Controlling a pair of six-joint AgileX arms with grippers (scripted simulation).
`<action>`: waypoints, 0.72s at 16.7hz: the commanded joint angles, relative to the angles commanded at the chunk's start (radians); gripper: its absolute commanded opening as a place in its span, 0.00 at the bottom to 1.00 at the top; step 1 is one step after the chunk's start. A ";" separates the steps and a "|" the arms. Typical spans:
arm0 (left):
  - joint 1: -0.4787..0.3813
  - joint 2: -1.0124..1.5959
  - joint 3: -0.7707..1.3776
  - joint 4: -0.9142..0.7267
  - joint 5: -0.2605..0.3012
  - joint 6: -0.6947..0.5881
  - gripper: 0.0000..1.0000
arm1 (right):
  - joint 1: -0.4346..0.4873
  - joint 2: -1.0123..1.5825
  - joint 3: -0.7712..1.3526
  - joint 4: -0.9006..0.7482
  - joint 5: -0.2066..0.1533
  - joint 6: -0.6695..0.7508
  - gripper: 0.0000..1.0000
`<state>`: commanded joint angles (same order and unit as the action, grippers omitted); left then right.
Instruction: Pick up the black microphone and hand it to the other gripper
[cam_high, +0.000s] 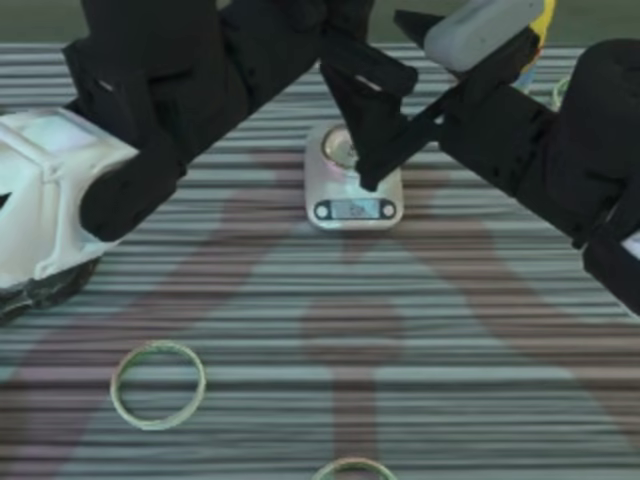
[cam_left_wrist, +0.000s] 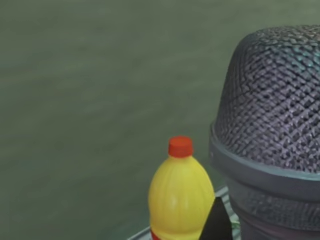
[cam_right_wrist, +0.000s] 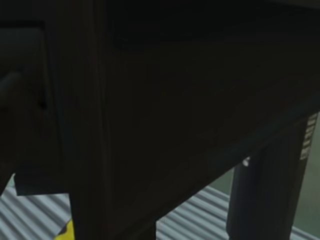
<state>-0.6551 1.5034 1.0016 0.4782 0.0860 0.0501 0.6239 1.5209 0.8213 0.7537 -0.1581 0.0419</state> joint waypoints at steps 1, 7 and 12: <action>0.000 0.000 0.000 0.000 0.000 0.000 0.00 | 0.000 0.000 0.000 0.000 0.000 0.000 1.00; 0.065 -0.052 -0.025 -0.009 0.044 0.008 0.00 | -0.026 -0.106 -0.110 -0.025 -0.011 -0.006 1.00; 0.157 -0.111 -0.075 -0.018 0.124 0.008 0.00 | -0.041 -0.272 -0.244 -0.052 -0.043 -0.004 1.00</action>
<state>-0.4981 1.3920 0.9266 0.4602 0.2099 0.0583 0.5825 1.2485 0.5769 0.7020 -0.2008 0.0382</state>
